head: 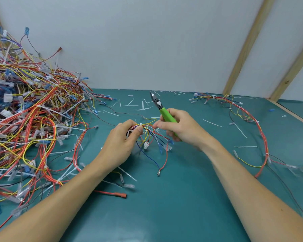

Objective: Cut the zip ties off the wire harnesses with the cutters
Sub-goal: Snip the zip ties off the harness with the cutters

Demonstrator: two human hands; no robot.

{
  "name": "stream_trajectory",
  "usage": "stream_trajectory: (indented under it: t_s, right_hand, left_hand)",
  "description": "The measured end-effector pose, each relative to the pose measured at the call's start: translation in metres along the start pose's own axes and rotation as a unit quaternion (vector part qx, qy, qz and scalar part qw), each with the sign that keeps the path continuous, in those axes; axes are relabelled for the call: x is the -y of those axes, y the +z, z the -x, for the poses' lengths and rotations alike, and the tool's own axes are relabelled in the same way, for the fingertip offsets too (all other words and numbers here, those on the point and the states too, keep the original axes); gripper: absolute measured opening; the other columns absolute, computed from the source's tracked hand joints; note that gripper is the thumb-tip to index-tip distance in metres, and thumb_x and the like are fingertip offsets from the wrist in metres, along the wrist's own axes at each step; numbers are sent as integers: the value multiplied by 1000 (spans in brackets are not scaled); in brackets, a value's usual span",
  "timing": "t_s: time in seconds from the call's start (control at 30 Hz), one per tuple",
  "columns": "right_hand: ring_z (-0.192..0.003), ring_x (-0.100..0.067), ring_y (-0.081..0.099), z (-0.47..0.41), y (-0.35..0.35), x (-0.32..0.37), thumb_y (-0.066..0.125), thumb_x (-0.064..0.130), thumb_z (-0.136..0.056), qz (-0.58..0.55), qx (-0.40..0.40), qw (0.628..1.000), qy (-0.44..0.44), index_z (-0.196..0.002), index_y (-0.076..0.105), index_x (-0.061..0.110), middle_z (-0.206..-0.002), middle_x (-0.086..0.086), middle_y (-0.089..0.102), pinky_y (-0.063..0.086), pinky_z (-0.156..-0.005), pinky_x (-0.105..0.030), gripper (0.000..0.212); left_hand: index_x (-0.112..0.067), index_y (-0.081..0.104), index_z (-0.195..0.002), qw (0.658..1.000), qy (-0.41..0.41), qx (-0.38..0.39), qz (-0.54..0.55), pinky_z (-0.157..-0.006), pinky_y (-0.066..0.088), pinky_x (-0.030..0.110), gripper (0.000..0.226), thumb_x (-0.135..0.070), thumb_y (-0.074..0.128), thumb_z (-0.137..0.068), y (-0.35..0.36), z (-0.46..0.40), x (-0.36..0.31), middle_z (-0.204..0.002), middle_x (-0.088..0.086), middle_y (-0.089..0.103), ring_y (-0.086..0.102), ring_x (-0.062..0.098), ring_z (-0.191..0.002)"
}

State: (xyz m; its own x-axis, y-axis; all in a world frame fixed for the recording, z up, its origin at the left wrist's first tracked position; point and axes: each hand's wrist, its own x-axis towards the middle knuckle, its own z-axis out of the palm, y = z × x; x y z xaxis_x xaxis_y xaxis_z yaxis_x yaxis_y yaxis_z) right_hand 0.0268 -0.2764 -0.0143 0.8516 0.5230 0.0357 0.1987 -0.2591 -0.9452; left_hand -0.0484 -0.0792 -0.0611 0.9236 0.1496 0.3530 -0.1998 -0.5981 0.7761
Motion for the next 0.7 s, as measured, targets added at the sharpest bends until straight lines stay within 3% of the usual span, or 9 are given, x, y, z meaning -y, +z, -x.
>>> stream_trajectory:
  t_s: [0.1,0.27,0.33,0.43,0.5,0.57,0.63,0.7]
  right_hand:
    - [-50,3,55,-1,2,-1,67,-4,-94,1,-8,1000,-3,-93,49,12,-109,-15,76,39,-45,-12,24]
    - [-48,-10,46,-6,-5,-6,70,-1,-91,7,-107,994,23,-90,51,14,-89,-20,74,34,-40,-13,24]
    - [-49,-11,47,-8,-7,-11,69,1,-92,-5,-146,989,16,-89,52,15,-84,-15,71,36,-42,-16,22]
    - [-61,-24,47,-10,-2,-14,72,7,-91,-4,-222,974,-42,-85,53,19,-75,-7,62,39,-59,-32,23]
    - [-68,-21,60,-8,4,-11,77,14,-87,10,-248,963,-108,-89,55,20,-81,4,69,49,-65,-32,23]
    - [-75,-13,67,-5,10,-8,79,27,-82,89,-265,946,-162,-94,55,24,-94,13,74,54,-70,-30,27]
    - [-75,-18,66,-1,14,-7,75,32,-81,192,-289,915,-208,-95,52,29,-92,21,71,54,-70,-39,28]
    - [-65,-18,59,1,15,-7,72,30,-79,259,-321,878,-244,-96,51,30,-81,31,63,53,-64,-40,28]
  left_hand:
    - [-22,63,-86,1000,2,-5,9,-60,30,28,23,-33,53,-103,-1,0,0,-64,-15,50,43,7,-63]
    - [-13,63,-87,999,6,-30,41,-57,36,31,25,-29,52,-104,-1,-2,-1,-63,-10,47,40,11,-56]
    - [-13,62,-87,997,-1,-52,61,-57,35,24,25,-26,51,-104,-2,-3,-1,-66,-6,48,39,7,-57]
    - [-10,61,-85,990,-35,-71,114,-61,37,18,24,-23,53,-104,-5,-6,-1,-72,-3,60,46,10,-65]
    - [-11,64,-84,989,-39,-53,130,-71,40,23,24,-23,55,-103,-6,-7,0,-76,-1,68,53,13,-74]
    - [-16,70,-88,990,-25,-10,139,-80,43,17,26,-24,51,-105,-6,-6,0,-84,-2,74,64,9,-84]
    - [-22,72,-98,987,-29,24,157,-85,43,10,32,-25,42,-107,-3,-5,-1,-93,-8,77,68,1,-95]
    - [-24,67,-110,974,-58,4,219,-94,45,20,32,-31,36,-104,-2,-6,-1,-100,-5,77,68,7,-105]
